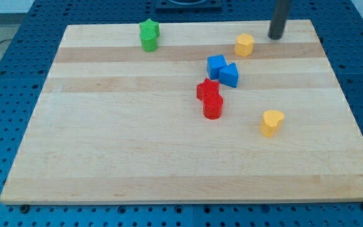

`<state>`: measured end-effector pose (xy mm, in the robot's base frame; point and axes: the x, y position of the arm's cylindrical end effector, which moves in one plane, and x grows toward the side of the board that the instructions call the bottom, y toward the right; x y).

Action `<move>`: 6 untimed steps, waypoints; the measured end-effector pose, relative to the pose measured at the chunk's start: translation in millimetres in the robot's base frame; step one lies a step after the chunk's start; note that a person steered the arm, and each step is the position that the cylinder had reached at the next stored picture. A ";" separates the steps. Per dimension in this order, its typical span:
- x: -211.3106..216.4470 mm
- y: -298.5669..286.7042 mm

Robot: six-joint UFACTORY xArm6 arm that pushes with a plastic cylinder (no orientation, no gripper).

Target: Take the yellow hexagon close to the right side of the green star

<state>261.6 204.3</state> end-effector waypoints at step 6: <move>-3.2 -143.3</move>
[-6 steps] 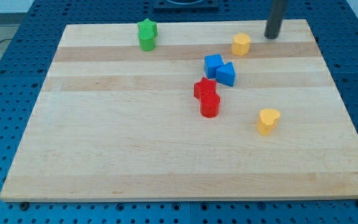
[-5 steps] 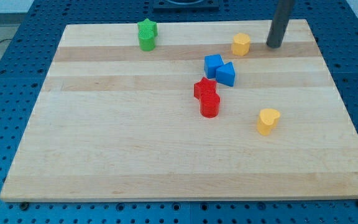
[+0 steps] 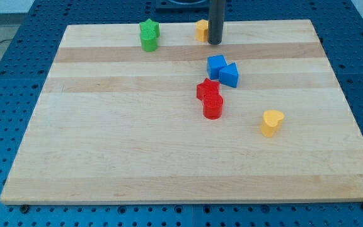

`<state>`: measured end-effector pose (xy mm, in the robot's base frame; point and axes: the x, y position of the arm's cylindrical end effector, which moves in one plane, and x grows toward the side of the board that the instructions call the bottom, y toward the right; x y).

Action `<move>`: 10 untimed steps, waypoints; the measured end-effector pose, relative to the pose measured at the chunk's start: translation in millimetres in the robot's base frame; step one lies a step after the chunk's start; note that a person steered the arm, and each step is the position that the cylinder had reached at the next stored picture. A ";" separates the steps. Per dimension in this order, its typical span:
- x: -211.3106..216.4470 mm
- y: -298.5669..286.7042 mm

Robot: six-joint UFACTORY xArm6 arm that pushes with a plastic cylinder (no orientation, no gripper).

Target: Take the yellow hexagon close to the right side of the green star

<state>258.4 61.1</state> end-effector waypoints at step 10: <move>-48.9 -70.7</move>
